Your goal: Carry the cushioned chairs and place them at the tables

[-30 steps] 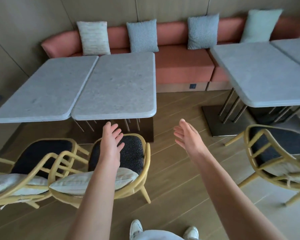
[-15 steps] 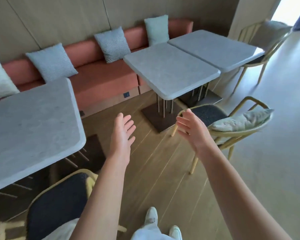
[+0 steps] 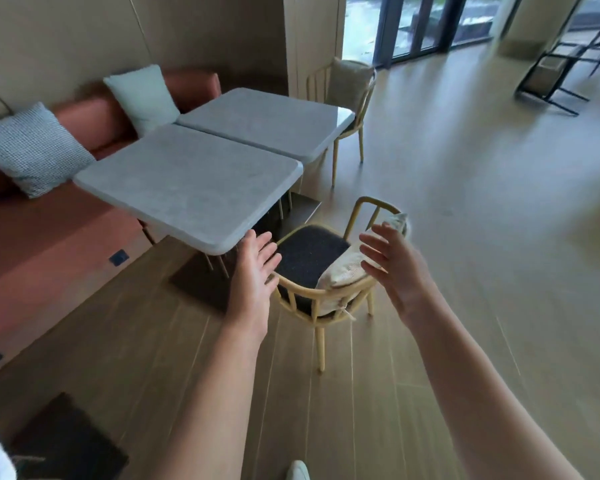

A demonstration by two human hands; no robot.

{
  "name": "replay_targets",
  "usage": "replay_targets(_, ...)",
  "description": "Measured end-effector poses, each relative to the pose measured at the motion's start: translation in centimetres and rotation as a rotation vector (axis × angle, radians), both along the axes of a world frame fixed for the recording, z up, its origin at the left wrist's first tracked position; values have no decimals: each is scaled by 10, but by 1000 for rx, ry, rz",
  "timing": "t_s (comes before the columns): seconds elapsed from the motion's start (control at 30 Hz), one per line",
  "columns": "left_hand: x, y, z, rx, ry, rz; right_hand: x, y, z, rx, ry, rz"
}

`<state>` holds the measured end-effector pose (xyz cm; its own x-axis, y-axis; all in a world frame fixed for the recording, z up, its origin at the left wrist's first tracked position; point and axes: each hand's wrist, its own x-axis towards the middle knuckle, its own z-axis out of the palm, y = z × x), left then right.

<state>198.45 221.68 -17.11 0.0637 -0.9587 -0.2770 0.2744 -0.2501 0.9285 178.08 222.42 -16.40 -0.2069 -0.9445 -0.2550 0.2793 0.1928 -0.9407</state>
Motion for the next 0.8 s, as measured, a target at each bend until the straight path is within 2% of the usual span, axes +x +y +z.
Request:
replay_targets(0.2,-40,-58,-2,-5,-4,-151,-24,-25,-8,23,-17,-152)
replay_targets(0.43,-116,-109,-5,-26,-60,-324,-96,-57,-19,45,-34,-342)
replay_targets(0.63,-195,-164,0,-81,-106,-342,-174,-113,-24,47,-54,-338)
replay_targets(0.8,-291,-211,18,-100,-85,-338,-259,-167,-3,19,-64,-314)
